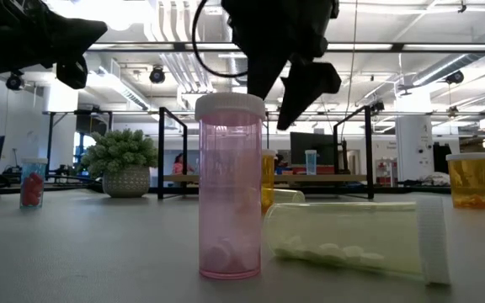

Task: Pick and place medicine bottles onto shelf by color
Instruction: Put the top left orange pill bottle on the shelf

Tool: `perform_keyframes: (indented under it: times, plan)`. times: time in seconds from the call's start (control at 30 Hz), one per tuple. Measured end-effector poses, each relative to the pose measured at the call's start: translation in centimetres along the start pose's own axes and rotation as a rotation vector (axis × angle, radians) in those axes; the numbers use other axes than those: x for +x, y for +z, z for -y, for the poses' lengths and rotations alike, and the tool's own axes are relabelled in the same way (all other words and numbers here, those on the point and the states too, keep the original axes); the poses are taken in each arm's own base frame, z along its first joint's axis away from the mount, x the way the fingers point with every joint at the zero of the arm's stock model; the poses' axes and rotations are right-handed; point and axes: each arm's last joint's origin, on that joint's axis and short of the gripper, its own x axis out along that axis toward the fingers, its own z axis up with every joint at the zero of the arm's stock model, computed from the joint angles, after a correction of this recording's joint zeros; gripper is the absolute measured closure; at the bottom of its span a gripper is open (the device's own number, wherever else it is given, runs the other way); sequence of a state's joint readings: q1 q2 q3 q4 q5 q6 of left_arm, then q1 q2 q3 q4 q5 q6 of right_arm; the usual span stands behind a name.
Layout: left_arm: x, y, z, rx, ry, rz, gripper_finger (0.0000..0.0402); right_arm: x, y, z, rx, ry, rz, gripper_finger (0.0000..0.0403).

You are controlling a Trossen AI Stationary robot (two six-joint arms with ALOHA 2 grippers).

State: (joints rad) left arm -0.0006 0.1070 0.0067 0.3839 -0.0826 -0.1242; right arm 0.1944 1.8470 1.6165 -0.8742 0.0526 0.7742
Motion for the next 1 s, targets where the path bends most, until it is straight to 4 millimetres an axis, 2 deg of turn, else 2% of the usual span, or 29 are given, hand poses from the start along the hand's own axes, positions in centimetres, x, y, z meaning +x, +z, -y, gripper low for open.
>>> perform_keyframes:
  times: [0.17,0.33,0.57,0.83,1.0]
  plan:
    - [0.0,0.0,0.0,0.000,0.000,0.000,0.0402,1.9,-0.1,-0.2,-0.007,0.003,-0.036,0.0075]
    - [0.0,0.0,0.0,0.000,0.000,-0.001,0.0402,3.0,0.1,-0.4,-0.016,0.008,-0.031,0.0074]
    - [0.0,0.0,0.0,0.000,0.000,-0.001,0.0402,5.5,-0.1,-0.4,-0.018,-0.022,-0.064,0.0074]
    - [0.0,0.0,0.0,0.000,0.000,0.000,0.0402,5.5,0.4,-0.8,-0.014,-0.017,-0.047,0.0074]
    - [0.0,0.0,0.0,0.000,0.000,0.000,0.0402,5.3,0.8,-0.6,0.059,-0.067,0.005,0.0074]
